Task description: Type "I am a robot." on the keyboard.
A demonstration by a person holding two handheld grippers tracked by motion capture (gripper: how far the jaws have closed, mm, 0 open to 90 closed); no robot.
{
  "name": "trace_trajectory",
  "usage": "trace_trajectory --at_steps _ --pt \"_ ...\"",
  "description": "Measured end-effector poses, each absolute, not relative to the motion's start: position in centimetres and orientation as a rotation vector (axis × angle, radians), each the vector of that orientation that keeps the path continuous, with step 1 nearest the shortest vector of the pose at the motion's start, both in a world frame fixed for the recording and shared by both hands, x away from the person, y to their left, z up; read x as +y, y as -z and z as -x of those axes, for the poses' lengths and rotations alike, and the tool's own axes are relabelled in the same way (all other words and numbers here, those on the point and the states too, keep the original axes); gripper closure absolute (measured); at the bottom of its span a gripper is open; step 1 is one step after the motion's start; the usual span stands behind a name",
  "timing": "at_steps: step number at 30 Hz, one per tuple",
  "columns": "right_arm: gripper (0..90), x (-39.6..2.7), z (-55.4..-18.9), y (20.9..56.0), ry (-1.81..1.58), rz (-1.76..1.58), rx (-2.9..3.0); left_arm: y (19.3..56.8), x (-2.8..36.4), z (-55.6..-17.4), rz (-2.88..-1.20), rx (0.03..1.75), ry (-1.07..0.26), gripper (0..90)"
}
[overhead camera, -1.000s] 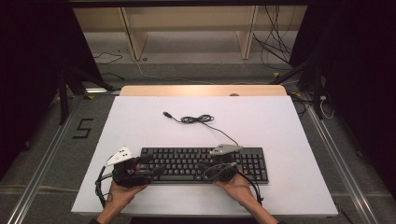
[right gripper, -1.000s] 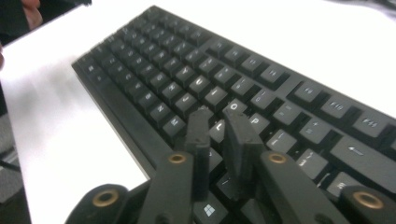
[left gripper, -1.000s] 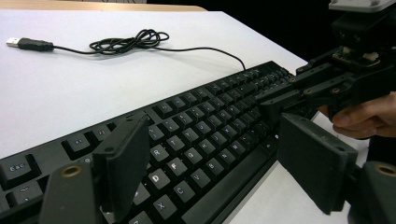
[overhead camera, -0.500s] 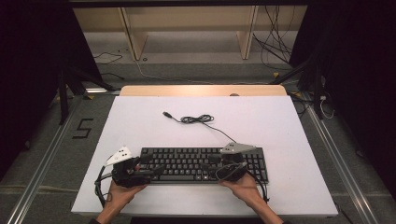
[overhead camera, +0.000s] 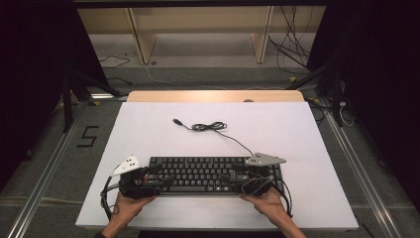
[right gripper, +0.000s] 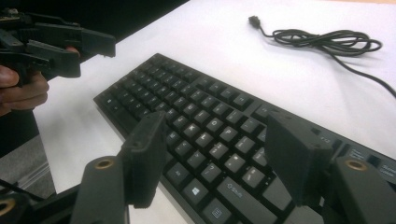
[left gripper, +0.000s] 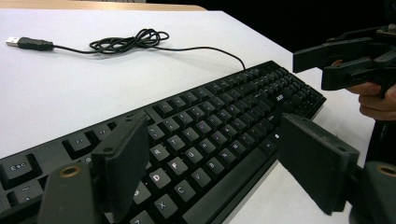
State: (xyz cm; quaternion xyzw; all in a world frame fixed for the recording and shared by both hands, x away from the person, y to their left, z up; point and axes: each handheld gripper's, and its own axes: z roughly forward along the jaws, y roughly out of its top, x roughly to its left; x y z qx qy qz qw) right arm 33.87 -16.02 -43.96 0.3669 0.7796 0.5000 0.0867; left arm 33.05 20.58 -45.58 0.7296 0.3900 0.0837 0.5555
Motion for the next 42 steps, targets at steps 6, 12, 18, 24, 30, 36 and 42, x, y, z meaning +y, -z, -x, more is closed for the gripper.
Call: trace_trajectory --at_steps 6,12,18,24,30,36,42 --pt "37.7 -17.1 -33.3 43.8 -1.513 -1.097 2.286 45.6 20.6 -33.1 -1.724 0.92 -0.195 24.5" --pt "36.8 -18.4 -32.6 43.9 -1.52 -1.105 2.252 45.6 20.5 -33.0 -1.725 0.918 -0.194 24.5" --pt "36.2 -19.5 -32.1 44.1 -1.516 -1.124 2.222 45.6 20.4 -33.0 -1.732 0.913 -0.189 24.5" --pt "35.1 -20.2 -31.4 44.3 -1.507 -1.124 2.204 45.6 20.4 -32.9 -1.734 0.909 -0.189 24.5" --pt "33.4 -20.6 -31.0 44.3 -1.509 -1.137 2.186 45.6 20.4 -32.9 -1.735 0.909 -0.189 24.4" --pt "32.1 -20.8 -31.0 44.3 -1.513 -1.14 2.175 45.5 20.4 -32.9 -1.733 0.909 -0.19 24.4" --pt "32.0 -20.8 -30.9 44.2 -1.517 -1.132 2.166 45.5 20.4 -32.9 -1.73 0.911 -0.191 24.4"
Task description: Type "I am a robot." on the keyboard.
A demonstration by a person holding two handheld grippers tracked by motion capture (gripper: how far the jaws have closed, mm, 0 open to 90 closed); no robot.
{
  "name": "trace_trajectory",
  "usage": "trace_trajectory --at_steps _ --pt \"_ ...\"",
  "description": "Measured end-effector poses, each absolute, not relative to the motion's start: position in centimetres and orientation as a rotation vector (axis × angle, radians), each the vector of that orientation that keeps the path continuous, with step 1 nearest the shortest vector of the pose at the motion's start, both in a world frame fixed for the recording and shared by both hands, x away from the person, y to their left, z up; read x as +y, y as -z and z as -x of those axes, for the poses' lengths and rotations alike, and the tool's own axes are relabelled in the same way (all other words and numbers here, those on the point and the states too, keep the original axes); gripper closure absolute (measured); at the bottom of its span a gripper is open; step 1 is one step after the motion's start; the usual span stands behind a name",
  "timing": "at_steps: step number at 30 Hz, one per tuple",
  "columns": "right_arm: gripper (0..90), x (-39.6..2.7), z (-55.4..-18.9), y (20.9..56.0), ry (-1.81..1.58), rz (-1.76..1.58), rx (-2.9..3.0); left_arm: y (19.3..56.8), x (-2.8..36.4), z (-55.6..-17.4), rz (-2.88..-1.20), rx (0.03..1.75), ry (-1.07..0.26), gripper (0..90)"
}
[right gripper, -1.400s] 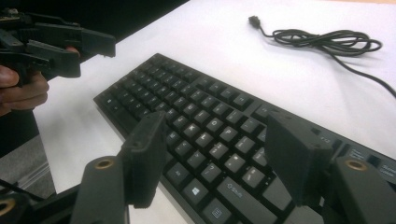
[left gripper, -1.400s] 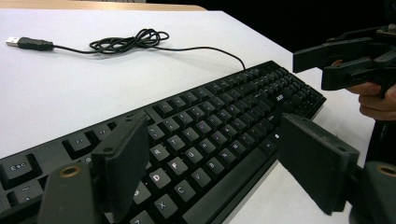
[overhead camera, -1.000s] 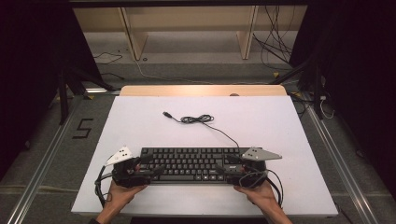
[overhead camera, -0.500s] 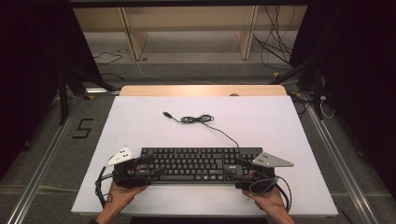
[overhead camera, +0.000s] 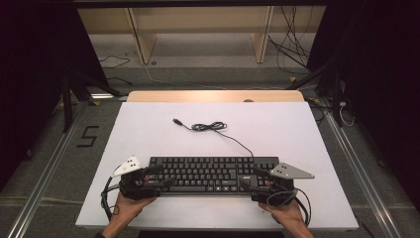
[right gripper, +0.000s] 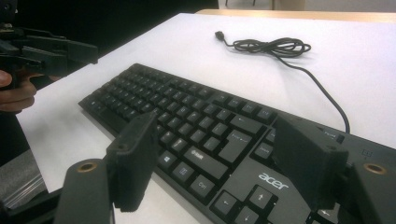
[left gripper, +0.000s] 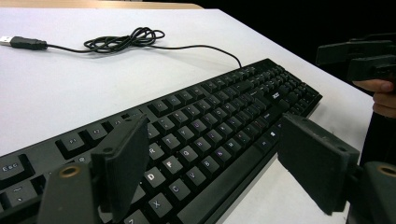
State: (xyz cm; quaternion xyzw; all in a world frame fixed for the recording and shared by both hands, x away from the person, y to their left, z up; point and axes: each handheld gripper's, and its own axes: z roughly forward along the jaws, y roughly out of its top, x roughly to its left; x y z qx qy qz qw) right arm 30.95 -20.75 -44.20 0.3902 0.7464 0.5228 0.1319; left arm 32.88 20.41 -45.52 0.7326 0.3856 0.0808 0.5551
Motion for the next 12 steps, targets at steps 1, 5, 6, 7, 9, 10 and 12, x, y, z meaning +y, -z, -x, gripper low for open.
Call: trace_trajectory --at_steps 1,5,6,7,9,10,12 --pt "32.0 -20.75 -30.95 44.19 -1.518 -1.13 2.166 45.52 20.41 -32.88 -1.73 0.911 -0.191 24.4" --pt "32.0 -20.74 -30.95 44.18 -1.517 -1.129 2.165 45.51 20.42 -32.89 -1.729 0.911 -0.192 24.4" --pt "32.0 -20.74 -30.96 44.18 -1.517 -1.129 2.165 45.52 20.41 -32.89 -1.729 0.911 -0.192 24.4" --pt "32.0 -20.75 -30.97 44.19 -1.516 -1.129 2.164 45.52 20.41 -32.89 -1.73 0.911 -0.192 24.4" --pt "32.0 -20.74 -30.97 44.2 -1.515 -1.135 2.165 45.53 20.42 -32.91 -1.731 0.91 -0.192 24.4" --pt "31.9 -20.73 -30.97 44.21 -1.514 -1.135 2.167 45.53 20.42 -32.92 -1.732 0.91 -0.194 24.4" --pt "31.8 -20.7 -30.99 44.22 -1.514 -1.129 2.169 45.53 20.43 -32.92 -1.731 0.911 -0.194 24.5"
